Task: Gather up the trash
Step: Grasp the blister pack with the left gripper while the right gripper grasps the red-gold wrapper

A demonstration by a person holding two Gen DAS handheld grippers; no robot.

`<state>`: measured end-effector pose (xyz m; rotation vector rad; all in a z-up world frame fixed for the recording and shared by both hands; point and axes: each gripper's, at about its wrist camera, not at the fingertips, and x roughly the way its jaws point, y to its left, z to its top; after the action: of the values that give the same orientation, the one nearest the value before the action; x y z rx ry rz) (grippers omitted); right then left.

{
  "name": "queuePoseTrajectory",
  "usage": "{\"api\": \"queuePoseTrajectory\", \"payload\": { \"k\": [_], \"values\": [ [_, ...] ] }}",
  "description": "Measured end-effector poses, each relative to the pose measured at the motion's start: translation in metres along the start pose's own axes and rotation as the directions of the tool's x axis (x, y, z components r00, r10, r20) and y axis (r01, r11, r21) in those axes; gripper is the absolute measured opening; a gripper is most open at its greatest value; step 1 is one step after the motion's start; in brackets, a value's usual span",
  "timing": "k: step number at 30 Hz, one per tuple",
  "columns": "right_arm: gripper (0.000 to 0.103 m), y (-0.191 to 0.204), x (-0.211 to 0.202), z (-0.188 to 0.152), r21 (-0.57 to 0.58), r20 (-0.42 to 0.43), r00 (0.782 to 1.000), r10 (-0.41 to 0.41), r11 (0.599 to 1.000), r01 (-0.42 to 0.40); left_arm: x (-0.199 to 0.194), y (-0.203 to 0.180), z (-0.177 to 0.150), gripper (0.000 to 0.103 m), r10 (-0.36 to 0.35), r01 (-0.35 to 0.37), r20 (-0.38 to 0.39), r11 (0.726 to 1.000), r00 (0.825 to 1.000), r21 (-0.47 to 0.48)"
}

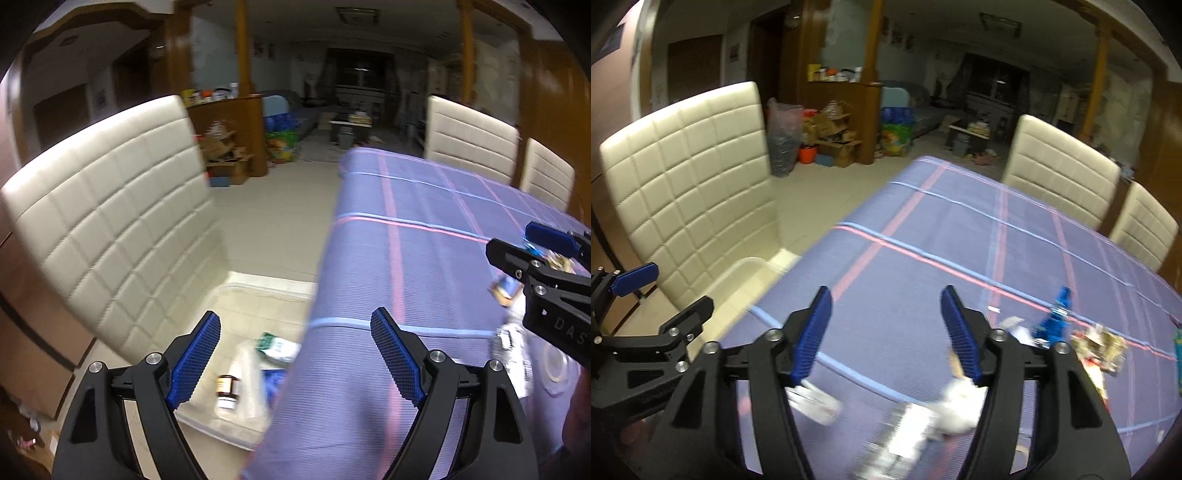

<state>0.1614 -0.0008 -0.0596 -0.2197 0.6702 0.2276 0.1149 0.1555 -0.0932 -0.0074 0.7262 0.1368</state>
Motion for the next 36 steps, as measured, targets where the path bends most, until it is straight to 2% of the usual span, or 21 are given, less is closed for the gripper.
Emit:
{"api": "queuePoseTrajectory", "payload": {
  "k": [3,7,12,15,19,25,26,27,29,30,34,36],
  "values": [
    [0.071,-0.035,-0.001,-0.014,0.042,-0.021,0.998,-0.053,0.998,0.054,0.002,-0.032,-0.001,0.082,-0.078,0.079,-0.018,0.996,0.997,0.042],
    [0.072,-0.085,0.004,-0.032,0.115,-0.085,0.991,-0.102,0.987,0.112,0.002,-0.074,-0.002,0.082,-0.181,0.185,-0.051,0.978,0.982,0.095],
    [0.072,-0.122,0.006,-0.05,0.171,-0.136,0.984,-0.116,0.975,0.139,0.0,-0.117,-0.004,0.082,-0.224,0.232,-0.066,0.96,0.972,0.157],
    [0.073,-0.136,0.003,-0.06,0.163,-0.131,0.977,-0.168,0.968,0.188,-0.001,-0.139,-0.009,0.082,-0.259,0.274,-0.102,0.944,0.96,0.181],
    [0.075,-0.158,-0.001,-0.07,0.187,-0.142,0.967,-0.212,0.953,0.236,-0.003,-0.154,-0.024,0.082,-0.242,0.268,-0.138,0.94,0.96,0.212],
    [0.076,-0.183,0.009,-0.095,0.234,-0.217,0.956,-0.197,0.94,0.247,0.002,-0.16,-0.039,0.081,-0.179,0.21,-0.156,0.952,0.972,0.221],
    [0.076,-0.185,0.011,-0.1,0.24,-0.231,0.954,-0.191,0.939,0.246,0.004,-0.161,-0.039,0.07,-0.162,0.195,-0.157,0.954,0.974,0.226],
    [0.076,-0.186,0.013,-0.104,0.243,-0.24,0.953,-0.186,0.939,0.244,0.007,-0.162,-0.039,0.046,-0.145,0.183,-0.17,0.955,0.975,0.232],
    [0.076,-0.188,0.016,-0.111,0.252,-0.259,0.95,-0.174,0.937,0.241,0.011,-0.162,-0.038,0.031,-0.155,0.194,-0.187,0.958,0.97,0.213],
    [0.075,-0.188,0.017,-0.112,0.257,-0.263,0.95,-0.169,0.937,0.238,0.012,-0.162,-0.037,0.026,-0.16,0.2,-0.195,0.958,0.968,0.207],
    [0.073,-0.197,0.02,-0.12,0.32,-0.276,0.955,-0.105,0.927,0.195,0.012,-0.164,-0.033,0.026,-0.165,0.203,-0.186,0.957,0.968,0.208],
    [0.051,-0.198,0.018,-0.12,0.326,-0.261,0.959,-0.112,0.925,0.197,0.012,-0.164,-0.032,0.026,-0.167,0.204,-0.186,0.959,0.968,0.197]
  ]
}}
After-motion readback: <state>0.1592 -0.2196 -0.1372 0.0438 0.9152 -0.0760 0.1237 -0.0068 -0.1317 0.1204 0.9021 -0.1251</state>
